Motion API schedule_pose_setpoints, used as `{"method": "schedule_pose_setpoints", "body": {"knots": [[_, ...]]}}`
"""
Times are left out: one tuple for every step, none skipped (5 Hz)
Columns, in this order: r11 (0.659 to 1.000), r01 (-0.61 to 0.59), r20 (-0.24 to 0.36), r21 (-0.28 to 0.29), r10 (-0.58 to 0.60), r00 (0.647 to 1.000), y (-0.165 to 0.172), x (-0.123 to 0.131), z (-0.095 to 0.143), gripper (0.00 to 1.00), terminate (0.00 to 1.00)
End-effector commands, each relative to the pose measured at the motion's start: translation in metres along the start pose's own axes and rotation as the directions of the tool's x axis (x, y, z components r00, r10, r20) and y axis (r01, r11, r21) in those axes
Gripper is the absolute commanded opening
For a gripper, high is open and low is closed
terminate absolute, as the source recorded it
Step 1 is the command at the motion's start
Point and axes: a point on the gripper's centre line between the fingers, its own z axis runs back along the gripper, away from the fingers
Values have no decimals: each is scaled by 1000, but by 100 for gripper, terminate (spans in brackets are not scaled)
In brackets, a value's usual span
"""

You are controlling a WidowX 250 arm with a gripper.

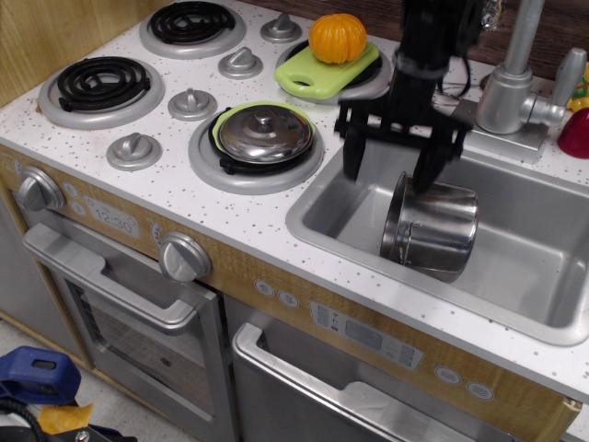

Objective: Flip pot upright in sink

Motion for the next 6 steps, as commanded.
{"method": "schedule_pose_setpoints", "body": {"knots": [[975, -102, 93, -196, 122, 988, -4, 13, 41, 100, 0], [953, -84, 126, -290, 125, 984, -2, 12, 44, 100, 0], [899, -109, 147, -424, 187, 971, 4, 14, 37, 100, 0], [860, -124, 135, -495, 217, 967, 9, 16, 27, 100, 0], [842, -136, 121, -523, 231, 965, 12, 16, 16, 100, 0], [822, -121, 116, -556, 221, 968, 9, 16, 9, 100, 0]]}}
